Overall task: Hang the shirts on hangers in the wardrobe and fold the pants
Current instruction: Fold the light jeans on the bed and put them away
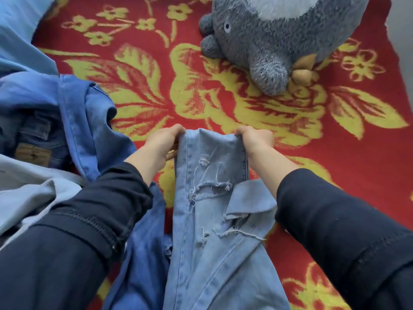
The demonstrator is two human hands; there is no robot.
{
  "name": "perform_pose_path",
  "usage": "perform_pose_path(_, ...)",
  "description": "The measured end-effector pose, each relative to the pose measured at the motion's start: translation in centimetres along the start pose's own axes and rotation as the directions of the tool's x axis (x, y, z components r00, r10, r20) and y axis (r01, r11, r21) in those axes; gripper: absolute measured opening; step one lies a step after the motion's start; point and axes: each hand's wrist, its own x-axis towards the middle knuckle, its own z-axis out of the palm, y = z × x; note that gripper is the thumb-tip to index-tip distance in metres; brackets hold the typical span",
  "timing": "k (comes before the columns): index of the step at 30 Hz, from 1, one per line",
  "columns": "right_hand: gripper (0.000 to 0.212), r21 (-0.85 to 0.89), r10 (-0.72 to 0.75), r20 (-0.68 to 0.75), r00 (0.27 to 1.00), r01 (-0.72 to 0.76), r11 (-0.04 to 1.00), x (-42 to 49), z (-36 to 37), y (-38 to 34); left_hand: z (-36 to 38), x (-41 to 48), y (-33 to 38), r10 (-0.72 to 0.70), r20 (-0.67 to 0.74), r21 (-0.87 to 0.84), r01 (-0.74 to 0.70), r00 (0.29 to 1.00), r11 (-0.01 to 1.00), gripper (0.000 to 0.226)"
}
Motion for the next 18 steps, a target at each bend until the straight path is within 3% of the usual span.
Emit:
perform_pose_path(3, 0.033, -0.003, -0.334, -0.072, 0.94, 0.335, 0.942, -0.2, -0.6, -1.3, -0.5, -0.3, 2.2, 0.247, 0.064, 0.039, -0.25, 0.967, 0.967, 0.02)
perform_pose_path(5, 0.022, -0.018, -0.402, -0.041, 0.915, 0.402, 0.915, -0.1, -1.1, -1.6, -0.8, -0.1, 2.9, 0.373, 0.106, 0.089, -0.382, 0.922, 0.92, 0.022)
perform_pose_path(7, 0.005, -0.06, -0.37, 0.018, 0.929, 0.371, 0.927, 0.7, -1.7, -1.3, -0.8, 0.5, 2.4, 0.427, 0.092, 0.161, -0.437, 0.9, 0.885, 0.02)
perform_pose_path(9, 0.033, -0.148, -0.3, 0.067, 0.951, 0.307, 0.94, 1.9, -2.1, -0.5, -0.6, 1.2, 1.0, 0.425, -0.013, 0.276, -0.405, 0.905, 0.872, 0.013)
perform_pose_path(10, 0.038, -0.21, -0.274, 0.054, 0.96, 0.279, 0.937, 2.5, -2.4, -0.1, -0.4, 1.4, 0.1, 0.409, -0.087, 0.372, -0.352, 0.908, 0.859, 0.023)
perform_pose_path(12, 0.028, -0.316, -0.248, 0.026, 0.968, 0.243, 0.917, 3.2, -3.7, 0.9, 0.1, 1.2, -2.2, 0.426, -0.156, 0.563, -0.274, 0.891, 0.78, 0.041)
perform_pose_path(15, 0.013, -0.454, -0.256, 0.012, 0.967, 0.234, 0.86, 3.7, -7.6, 2.6, 1.9, -1.0, -5.6, 0.573, -0.03, 0.759, -0.355, 0.819, 0.546, 0.043)
perform_pose_path(18, 0.012, -0.597, -0.276, 0.025, 0.961, 0.236, 0.767, 4.0, -12.1, 4.3, 4.9, -3.7, -8.0, 0.627, 0.234, 0.739, -0.555, 0.743, 0.382, 0.029)
